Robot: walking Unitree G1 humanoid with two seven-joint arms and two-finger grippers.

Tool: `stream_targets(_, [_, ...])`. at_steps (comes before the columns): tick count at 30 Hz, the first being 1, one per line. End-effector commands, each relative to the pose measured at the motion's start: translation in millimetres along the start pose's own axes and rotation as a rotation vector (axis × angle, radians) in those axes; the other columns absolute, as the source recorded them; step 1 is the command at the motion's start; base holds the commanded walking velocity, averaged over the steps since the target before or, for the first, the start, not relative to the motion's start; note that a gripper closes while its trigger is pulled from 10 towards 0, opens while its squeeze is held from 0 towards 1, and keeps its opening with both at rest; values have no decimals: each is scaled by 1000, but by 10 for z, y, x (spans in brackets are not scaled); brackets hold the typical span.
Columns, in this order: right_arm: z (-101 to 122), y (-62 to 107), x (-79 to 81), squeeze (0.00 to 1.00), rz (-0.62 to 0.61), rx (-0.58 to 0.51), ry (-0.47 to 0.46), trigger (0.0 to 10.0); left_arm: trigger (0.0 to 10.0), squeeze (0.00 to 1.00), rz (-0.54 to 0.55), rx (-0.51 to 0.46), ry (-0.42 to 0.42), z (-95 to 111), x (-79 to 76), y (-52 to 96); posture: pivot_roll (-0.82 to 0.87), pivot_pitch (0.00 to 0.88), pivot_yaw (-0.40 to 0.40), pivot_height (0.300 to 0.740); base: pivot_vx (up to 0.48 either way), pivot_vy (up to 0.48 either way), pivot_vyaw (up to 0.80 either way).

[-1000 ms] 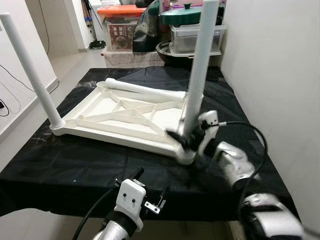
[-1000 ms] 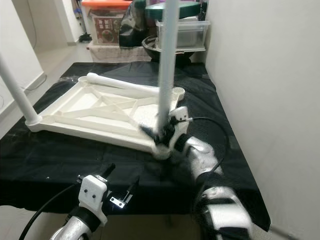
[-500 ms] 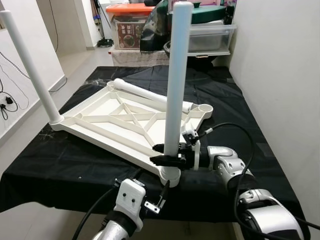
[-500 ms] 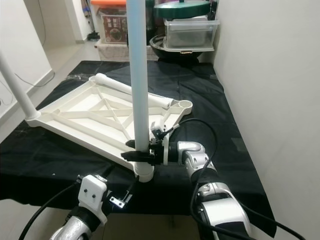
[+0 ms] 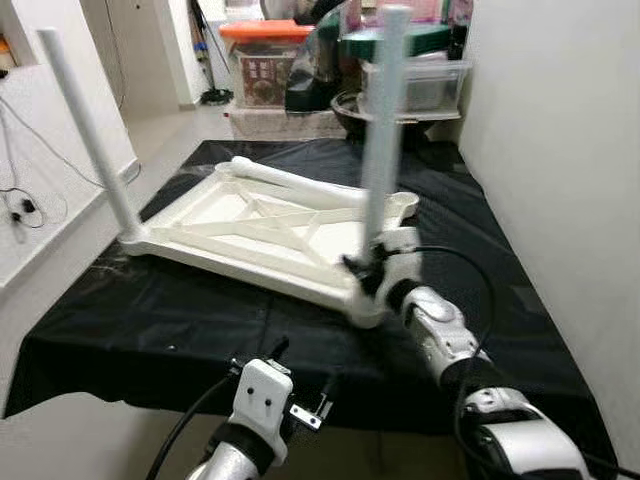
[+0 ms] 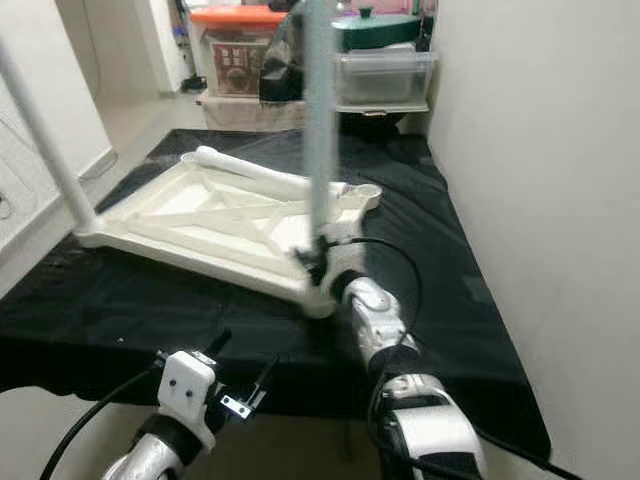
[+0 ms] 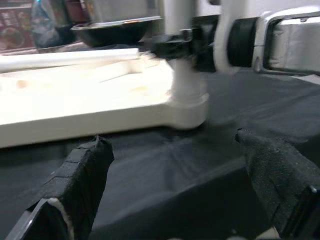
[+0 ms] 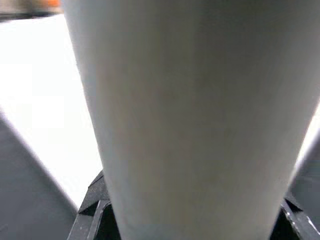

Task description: Building children table

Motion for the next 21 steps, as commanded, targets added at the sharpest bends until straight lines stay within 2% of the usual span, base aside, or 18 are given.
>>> stream_targets(1, [-181, 80, -179, 0, -159, 79, -3, 0, 10000, 0, 2, 18, 5, -31, 9, 6, 1, 0, 7, 740, 0, 0, 0])
stream_targets(2, [-207, 144, -280, 0, -304, 75, -5, 0, 10000, 0, 1, 19, 5, -32, 9, 5, 1, 0, 7, 740, 0, 0, 0])
stream_targets(3, [-207, 144, -280, 0, -304, 75, -5, 0, 10000, 0, 1, 19, 5, -32, 9, 5, 1, 0, 7, 740, 0, 0, 0])
stream_targets(4, [-252, 215, -306, 0, -415, 79, -33, 0, 10000, 0, 1, 19, 5, -32, 9, 5, 1, 0, 7, 740, 0, 0, 0])
stream_targets(5, [-252, 215, -306, 0, -415, 79, -33, 0, 10000, 0, 1, 19, 5, -32, 9, 5, 1, 0, 7, 740, 0, 0, 0])
stream_targets(7, [-357, 293, -223, 0, -535, 125, -113, 0, 10000, 0, 1, 19, 4, -32, 9, 5, 1, 0, 7, 740, 0, 0, 0])
stream_targets(8, [-367, 282, -154, 0, -538, 131, -128, 0, 10000, 0, 1, 19, 3, -30, 11, 5, -1, 0, 4, 740, 0, 0, 0])
stream_targets(11, [-363, 253, -90, 0, -513, 130, -142, 0, 10000, 0, 1, 18, 3, -27, 12, 6, -1, 0, 4, 740, 0, 0, 0])
stream_targets(12, [-335, 197, -3, 0, -456, 113, -150, 10000, 10000, 0, 0, 18, 3, -26, 12, 6, -1, 0, 4, 740, 0, 0, 0])
stream_targets(13, [-335, 197, -3, 0, -456, 113, -150, 10000, 10000, 0, 0, 18, 3, -26, 12, 6, -1, 0, 4, 740, 0, 0, 0])
stream_targets(14, [-267, 141, 90, 718, -363, 58, -181, 10000, 10000, 0, 0, 18, 3, -25, 13, 7, -1, 0, 4, 740, 0, 0, 0])
stream_targets(15, [-267, 141, 90, 718, -363, 58, -181, 10000, 10000, 0, 0, 18, 3, -25, 13, 7, -1, 0, 4, 740, 0, 0, 0])
stream_targets(16, [-189, 109, 154, 1000, -313, 2, -190, 10000, 10000, 0, 1, 18, 3, -25, 13, 7, -1, 0, 4, 740, 0, 0, 0])
stream_targets(17, [-71, 70, 212, 1000, -233, -72, -194, 10000, 10000, 0, 0, 18, 3, -25, 12, 7, -1, 0, 4, 740, 0, 0, 0])
stream_targets(18, [21, 54, 243, 937, -181, -121, -198, 10000, 10000, 0, 0, 18, 3, -26, 12, 7, -1, 0, 4, 740, 0, 0, 0])
stream_targets(21, [73, 48, 257, 937, -155, -145, -197, 10000, 10000, 0, 0, 18, 3, -26, 12, 7, -1, 0, 4, 740, 0, 0, 0])
Point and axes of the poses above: a point about 5 cm out from each wrist's last joint towards the gripper, its own y axis pointing back from the gripper into the wrist, its own z axis along the axis of the wrist's last joint, x = y × z, the point moved 1 cm from there along -y, pointing out of the wrist towards the gripper, and after that the axes turned 1 degree about -y, right-handed, at the moved point
